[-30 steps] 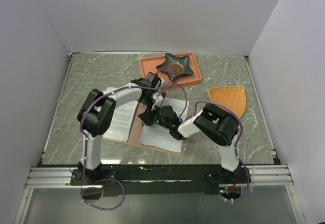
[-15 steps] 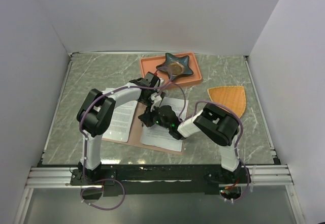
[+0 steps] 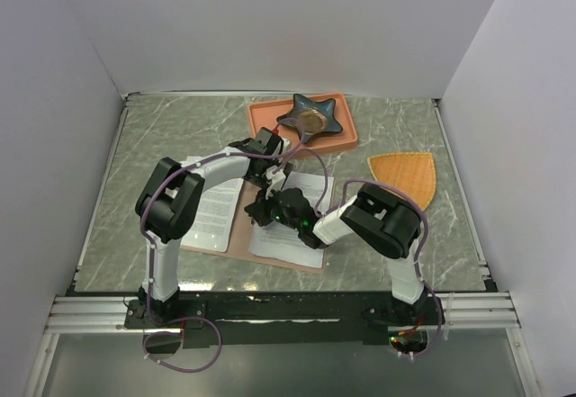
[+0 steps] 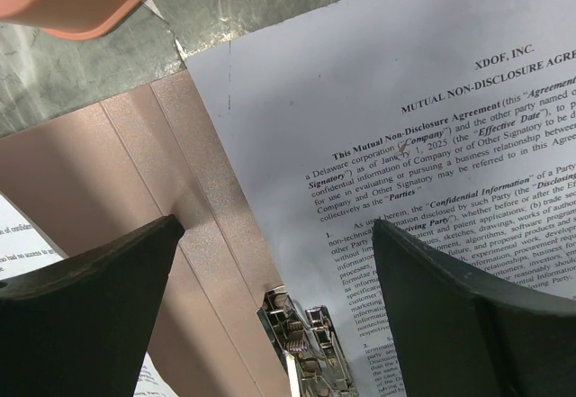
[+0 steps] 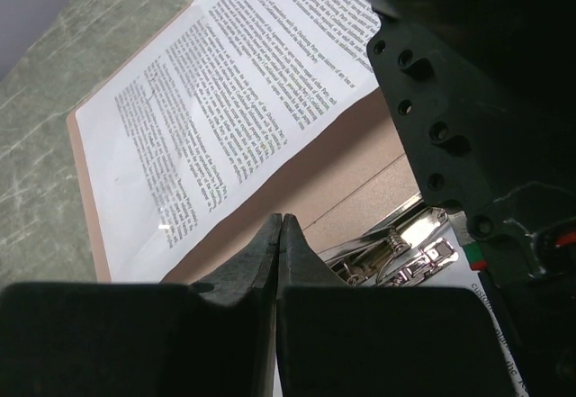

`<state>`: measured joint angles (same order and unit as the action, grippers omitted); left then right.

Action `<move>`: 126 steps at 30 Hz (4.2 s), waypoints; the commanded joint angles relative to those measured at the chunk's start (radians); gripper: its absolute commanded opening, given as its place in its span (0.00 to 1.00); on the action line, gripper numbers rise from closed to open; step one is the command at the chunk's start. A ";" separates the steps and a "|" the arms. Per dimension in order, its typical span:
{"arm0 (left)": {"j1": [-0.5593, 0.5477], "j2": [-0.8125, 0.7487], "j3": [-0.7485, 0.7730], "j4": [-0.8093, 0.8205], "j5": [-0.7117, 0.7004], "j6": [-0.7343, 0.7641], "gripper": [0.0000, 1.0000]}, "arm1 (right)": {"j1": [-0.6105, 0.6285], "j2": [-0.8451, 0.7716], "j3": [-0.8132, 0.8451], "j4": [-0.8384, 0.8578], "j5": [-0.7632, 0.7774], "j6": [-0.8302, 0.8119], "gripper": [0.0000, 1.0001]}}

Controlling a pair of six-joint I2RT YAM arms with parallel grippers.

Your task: Put the files into the folder

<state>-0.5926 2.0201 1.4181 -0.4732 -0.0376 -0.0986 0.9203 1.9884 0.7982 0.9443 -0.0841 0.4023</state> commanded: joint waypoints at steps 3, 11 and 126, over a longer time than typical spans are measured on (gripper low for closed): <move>-0.013 -0.011 -0.036 -0.022 -0.005 0.007 0.97 | 0.043 0.076 -0.037 -0.130 -0.019 -0.019 0.01; -0.013 -0.018 -0.062 -0.016 -0.005 0.005 0.97 | 0.057 0.105 -0.060 -0.104 0.020 0.007 0.01; 0.028 -0.037 -0.102 0.005 0.030 -0.010 0.99 | 0.058 0.121 -0.149 -0.460 0.175 0.151 0.00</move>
<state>-0.5755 1.9835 1.3560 -0.4225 -0.0212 -0.0986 1.0031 2.0056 0.7387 0.8932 0.0765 0.5945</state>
